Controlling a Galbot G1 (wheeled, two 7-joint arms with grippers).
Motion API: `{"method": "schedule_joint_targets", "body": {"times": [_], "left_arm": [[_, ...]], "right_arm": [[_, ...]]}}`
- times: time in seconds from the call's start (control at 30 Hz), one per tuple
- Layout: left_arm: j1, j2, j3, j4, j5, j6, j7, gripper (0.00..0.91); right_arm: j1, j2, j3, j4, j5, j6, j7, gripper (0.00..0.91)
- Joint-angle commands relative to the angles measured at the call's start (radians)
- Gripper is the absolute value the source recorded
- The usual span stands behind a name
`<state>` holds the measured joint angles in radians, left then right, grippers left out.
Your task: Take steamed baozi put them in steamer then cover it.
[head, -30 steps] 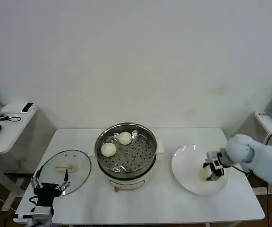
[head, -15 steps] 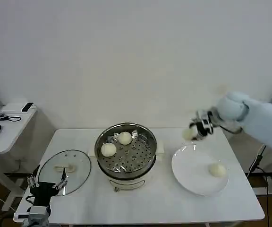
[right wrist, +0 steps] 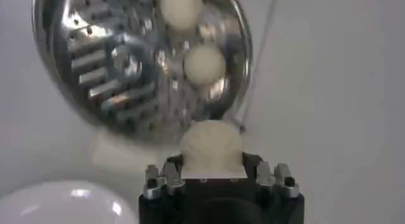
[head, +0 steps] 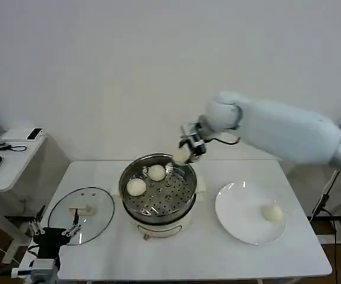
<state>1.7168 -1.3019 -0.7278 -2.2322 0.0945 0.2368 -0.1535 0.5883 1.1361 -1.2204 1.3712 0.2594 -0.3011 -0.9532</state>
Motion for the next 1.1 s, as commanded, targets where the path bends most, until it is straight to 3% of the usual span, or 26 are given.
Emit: {"method": "schedule_joint_targets", "body": {"times": [0.03, 0.37, 0.87, 1.03, 1.1], "left_arm": [[0.004, -0.005, -0.002, -0.008, -0.001, -0.001, -0.001, 0.907], [0.008, -0.015, -0.005, -0.017, -0.002, -0.001, -0.002, 0.907], [0.008, -0.022, -0.002, -0.009, -0.002, -0.004, -0.005, 0.907], [0.008, -0.023, -0.002, -0.011, -0.002, -0.005, -0.005, 0.907], [0.01, -0.022, -0.002, -0.01, -0.002, -0.004, -0.005, 0.907]], "right_arm": [[-0.02, 0.22, -0.06, -0.025, -0.071, 0.132, -0.048, 0.645], [-0.056, 0.212, -0.102, 0.009, -0.184, 0.24, -0.053, 0.655], [-0.061, 0.156, -0.117, 0.074, -0.23, 0.26, -0.068, 0.655], [-0.063, 0.145, -0.117, 0.085, -0.224, 0.263, -0.068, 0.786], [-0.062, 0.142, -0.118, 0.087, -0.221, 0.263, -0.07, 0.786]]}}
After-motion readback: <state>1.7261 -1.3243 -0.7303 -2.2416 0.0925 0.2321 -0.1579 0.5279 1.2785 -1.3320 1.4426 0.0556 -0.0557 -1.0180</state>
